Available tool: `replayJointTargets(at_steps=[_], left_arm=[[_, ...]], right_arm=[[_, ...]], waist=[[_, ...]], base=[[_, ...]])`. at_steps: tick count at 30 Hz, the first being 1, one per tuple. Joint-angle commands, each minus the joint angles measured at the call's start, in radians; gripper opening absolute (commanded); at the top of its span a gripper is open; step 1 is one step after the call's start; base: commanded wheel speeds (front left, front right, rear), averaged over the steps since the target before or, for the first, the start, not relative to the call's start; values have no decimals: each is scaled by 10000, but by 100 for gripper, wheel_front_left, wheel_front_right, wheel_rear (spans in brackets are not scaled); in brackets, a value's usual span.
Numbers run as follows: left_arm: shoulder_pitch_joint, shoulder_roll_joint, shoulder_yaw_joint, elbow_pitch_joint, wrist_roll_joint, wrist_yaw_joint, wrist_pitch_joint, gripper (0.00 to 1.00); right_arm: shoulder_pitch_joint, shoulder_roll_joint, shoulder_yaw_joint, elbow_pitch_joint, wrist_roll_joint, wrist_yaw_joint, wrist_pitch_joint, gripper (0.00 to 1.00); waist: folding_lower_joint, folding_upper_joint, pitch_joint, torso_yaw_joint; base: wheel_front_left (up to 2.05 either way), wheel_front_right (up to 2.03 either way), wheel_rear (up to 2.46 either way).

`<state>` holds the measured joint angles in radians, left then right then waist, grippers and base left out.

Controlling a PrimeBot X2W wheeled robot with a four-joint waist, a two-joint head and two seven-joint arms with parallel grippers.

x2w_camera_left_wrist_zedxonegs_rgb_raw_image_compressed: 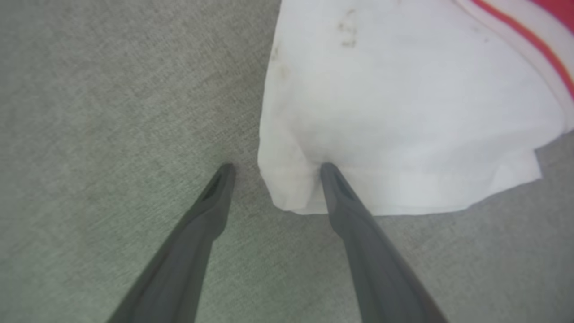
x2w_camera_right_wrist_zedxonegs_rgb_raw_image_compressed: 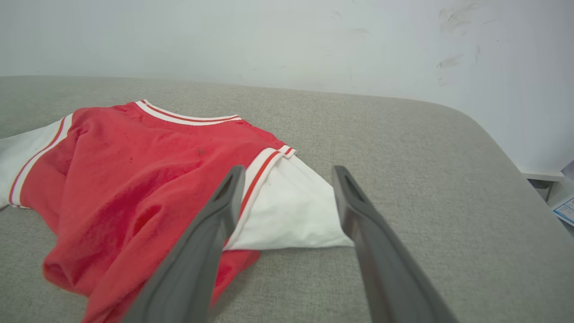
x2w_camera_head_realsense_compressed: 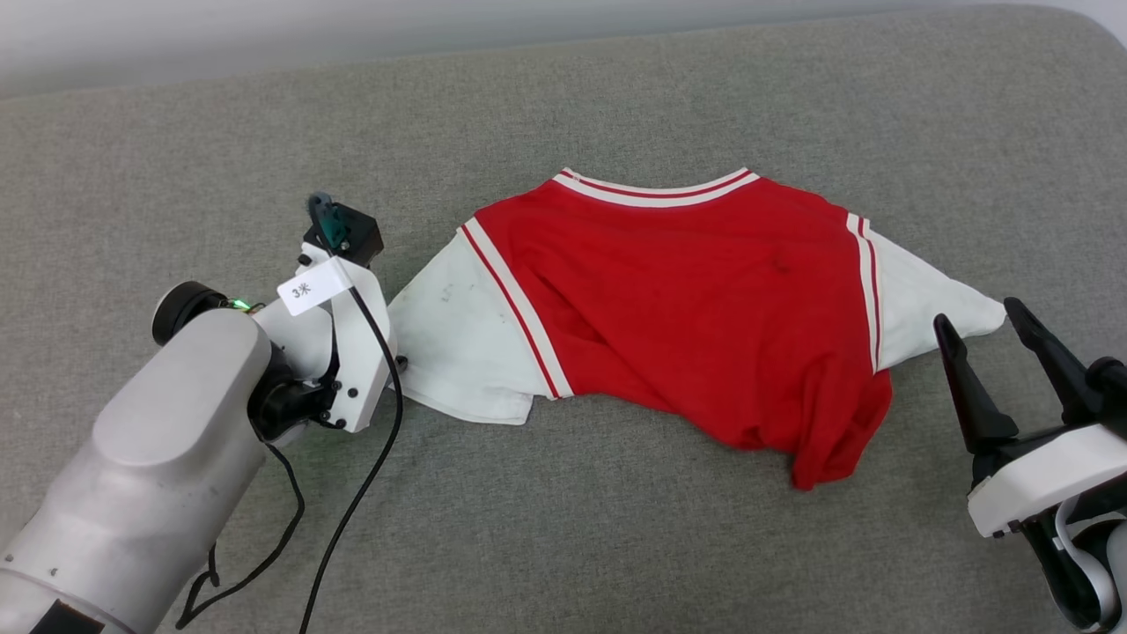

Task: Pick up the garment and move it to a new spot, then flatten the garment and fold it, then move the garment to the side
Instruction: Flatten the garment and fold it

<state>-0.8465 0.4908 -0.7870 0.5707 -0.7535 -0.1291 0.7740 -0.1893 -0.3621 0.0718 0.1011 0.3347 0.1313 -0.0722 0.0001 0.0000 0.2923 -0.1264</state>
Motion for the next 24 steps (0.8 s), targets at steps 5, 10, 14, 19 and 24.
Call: replayJointTargets(at_steps=[5,10,14,19,24], left_arm=[[148,-43,-576,406,-474,3,-368,0],[-51,116,-833,148,-736,2,-1611,0],[14,489,-975,-508,-853,2,-2551,0],[382,1186,-674,-1565,-1244,3,-3179,0],[811,2189,-341,-2665,-1558,342,-2907,0]], right_arm=[[-137,6,40,171,46,-10,-123,100],[-7,-63,40,305,90,-11,-168,100],[182,-88,-28,428,119,-11,-194,100],[494,-58,-146,567,219,-11,-252,100],[749,24,-231,660,224,-11,-289,100]], waist=[[-1,0,-20,-13],[-1,0,-322,152],[-1,0,-671,341],[-1,0,-1075,613],[-1,0,-1305,820]], base=[[0,0,0],[0,0,0],[0,0,0],[0,0,0],[0,0,0]])
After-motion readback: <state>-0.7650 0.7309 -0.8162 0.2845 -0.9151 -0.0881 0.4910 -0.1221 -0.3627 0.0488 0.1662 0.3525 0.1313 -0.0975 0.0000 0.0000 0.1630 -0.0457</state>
